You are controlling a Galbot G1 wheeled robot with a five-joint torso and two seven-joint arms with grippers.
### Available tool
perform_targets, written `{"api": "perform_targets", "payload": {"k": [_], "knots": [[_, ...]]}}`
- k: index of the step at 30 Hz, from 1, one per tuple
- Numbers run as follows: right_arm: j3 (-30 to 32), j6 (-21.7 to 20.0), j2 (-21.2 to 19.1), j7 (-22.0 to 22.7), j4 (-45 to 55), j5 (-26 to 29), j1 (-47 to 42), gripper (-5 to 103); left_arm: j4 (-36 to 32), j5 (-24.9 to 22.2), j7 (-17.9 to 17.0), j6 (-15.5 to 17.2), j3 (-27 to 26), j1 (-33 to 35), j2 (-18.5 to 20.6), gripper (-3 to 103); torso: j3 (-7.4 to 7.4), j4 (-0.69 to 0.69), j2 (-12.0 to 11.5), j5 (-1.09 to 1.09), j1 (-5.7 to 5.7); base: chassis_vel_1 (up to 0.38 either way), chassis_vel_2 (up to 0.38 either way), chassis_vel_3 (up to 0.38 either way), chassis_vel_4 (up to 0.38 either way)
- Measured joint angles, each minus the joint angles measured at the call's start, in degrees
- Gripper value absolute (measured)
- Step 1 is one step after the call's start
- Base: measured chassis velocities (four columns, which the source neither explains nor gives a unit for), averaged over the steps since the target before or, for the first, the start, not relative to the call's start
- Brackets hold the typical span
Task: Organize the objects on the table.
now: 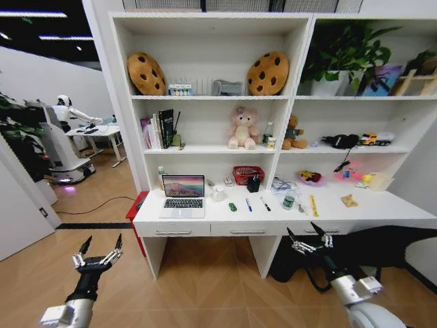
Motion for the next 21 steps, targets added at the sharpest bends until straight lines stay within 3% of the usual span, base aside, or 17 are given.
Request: {"api": "perform_targets", "payload": {"k": [21], "knots": [[0.22,1.47,-0.33,-1.47,-1.14,0.10,0.37,100,-0.97,0.45,-0.07,-0.04,0.46,0.35,-0.50,97,0.00,0.00,0.00,0.00,0.00,-0.149,0.154,0.154,-0.158]]}}
